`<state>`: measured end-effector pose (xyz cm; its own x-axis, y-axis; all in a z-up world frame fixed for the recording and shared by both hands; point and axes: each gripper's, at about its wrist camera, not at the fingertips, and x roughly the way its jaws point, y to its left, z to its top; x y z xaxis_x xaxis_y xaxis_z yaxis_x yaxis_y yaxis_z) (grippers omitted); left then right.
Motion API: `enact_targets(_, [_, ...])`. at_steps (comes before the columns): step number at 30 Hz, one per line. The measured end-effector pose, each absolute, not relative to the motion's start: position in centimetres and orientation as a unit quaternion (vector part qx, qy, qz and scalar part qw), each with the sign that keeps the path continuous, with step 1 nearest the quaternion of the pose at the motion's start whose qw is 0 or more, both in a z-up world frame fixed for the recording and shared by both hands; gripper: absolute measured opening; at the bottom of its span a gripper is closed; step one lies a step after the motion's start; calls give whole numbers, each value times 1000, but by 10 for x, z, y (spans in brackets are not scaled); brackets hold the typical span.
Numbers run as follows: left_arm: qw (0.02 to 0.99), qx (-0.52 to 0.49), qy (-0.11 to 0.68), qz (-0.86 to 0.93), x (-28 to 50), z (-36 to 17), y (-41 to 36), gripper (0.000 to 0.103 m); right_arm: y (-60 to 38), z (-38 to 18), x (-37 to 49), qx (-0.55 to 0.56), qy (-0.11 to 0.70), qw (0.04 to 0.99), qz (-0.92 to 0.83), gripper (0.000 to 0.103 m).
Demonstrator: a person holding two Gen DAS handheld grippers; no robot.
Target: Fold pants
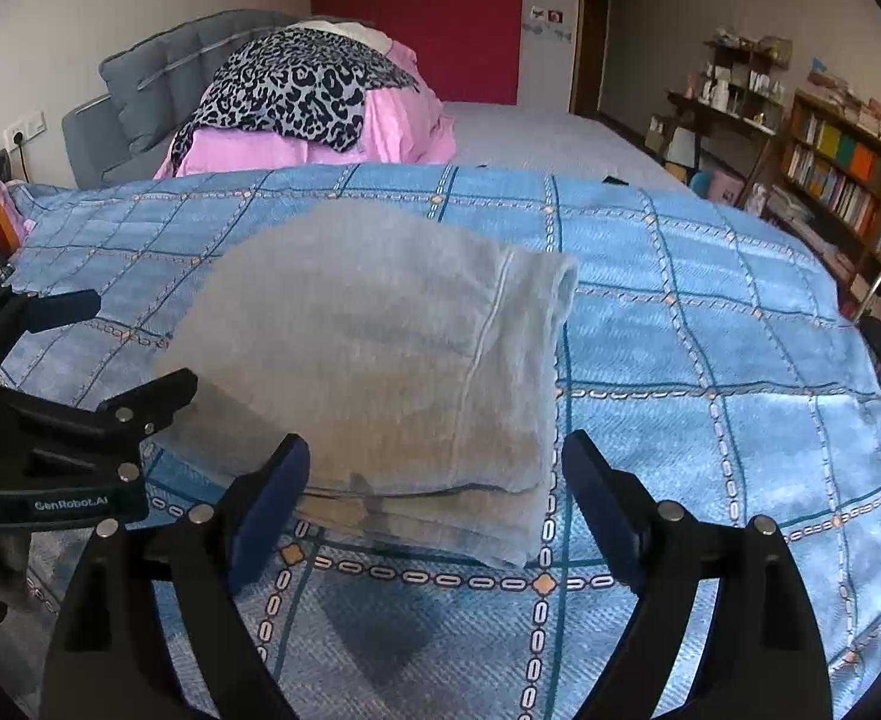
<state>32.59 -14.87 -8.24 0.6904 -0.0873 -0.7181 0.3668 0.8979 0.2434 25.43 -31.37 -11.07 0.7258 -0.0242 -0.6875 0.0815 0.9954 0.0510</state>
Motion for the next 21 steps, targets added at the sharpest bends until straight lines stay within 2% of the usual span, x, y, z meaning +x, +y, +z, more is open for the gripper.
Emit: enact_targets(21, [917, 181, 339, -109, 319, -38, -150, 100, -322, -69, 240, 49, 330, 941, -62, 94])
